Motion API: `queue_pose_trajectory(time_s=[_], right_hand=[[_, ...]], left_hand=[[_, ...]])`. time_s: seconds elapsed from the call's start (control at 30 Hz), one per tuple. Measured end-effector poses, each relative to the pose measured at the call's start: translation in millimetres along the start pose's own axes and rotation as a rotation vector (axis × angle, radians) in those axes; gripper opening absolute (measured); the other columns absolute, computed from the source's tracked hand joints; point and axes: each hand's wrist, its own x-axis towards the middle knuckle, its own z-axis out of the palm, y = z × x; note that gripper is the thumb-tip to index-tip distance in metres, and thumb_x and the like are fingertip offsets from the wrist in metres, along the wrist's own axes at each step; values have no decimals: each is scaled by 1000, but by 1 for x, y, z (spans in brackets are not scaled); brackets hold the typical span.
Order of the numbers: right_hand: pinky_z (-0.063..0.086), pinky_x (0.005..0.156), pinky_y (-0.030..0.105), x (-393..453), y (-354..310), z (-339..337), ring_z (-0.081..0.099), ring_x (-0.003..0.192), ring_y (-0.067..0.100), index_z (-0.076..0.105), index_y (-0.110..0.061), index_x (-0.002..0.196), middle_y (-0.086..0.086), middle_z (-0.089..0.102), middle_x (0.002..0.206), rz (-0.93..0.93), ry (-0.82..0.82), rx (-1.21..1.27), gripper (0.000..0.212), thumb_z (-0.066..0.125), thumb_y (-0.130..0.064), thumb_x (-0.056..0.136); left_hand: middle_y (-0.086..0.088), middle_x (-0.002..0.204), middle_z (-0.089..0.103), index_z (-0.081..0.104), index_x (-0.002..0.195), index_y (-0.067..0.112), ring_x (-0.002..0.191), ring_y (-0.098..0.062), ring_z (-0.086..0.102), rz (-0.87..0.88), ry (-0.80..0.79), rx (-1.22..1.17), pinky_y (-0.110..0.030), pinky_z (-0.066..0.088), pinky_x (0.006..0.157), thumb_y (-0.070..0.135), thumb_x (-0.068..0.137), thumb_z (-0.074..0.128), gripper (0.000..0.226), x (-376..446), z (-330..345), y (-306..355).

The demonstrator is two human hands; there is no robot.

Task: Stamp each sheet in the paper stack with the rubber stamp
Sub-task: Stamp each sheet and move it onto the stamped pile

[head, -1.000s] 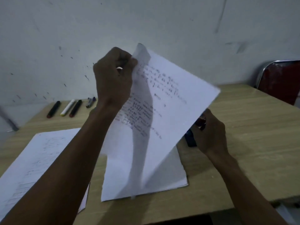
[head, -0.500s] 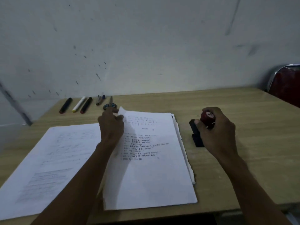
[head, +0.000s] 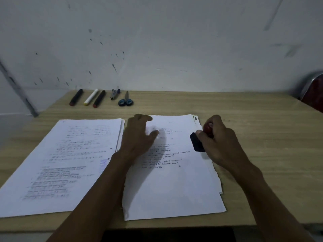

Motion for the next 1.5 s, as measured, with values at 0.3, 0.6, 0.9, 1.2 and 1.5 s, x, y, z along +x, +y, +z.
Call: queue_pose_trajectory(time_s=[0.3,0.6,0.9,1.2,1.5], right_hand=[[42,58,35,-2,-8,28,54,63,22,44,-21,89,-3,57,66,-84,-18,-231,9,52,-21,90],[40,56,33,-3,2,48,56,67,27,39,-21,86,0,58,69,-54,-10,-396,10,48,-24,89],[32,56,33,-1,1,66,57,71,34,34,-21,84,9,61,76,18,172,-511,29,24,-43,101],[18,51,27,2,5,72,40,56,29,42,-19,83,11,48,66,-15,291,-648,27,29,-36,100],[20,53,28,2,3,72,44,59,30,50,-16,92,9,42,67,15,275,-662,30,29,-36,100]], left_hand=[[-1,136,53,58,125,28,123,-26,46,239,-347,173,-40,38,102,63,80,40,60,-10,31,-2],[-4,135,54,58,127,24,127,-25,44,261,-310,136,-42,34,107,67,77,23,75,-18,27,-2],[-2,141,48,54,131,26,133,-24,37,251,-317,145,-36,26,107,68,76,18,78,-21,26,-1],[-1,140,48,54,131,25,133,-23,37,256,-321,144,-35,26,107,67,78,24,74,-19,28,-4],[0,147,43,53,133,27,139,-24,32,240,-319,121,-37,23,112,59,83,35,61,-17,32,-7]])
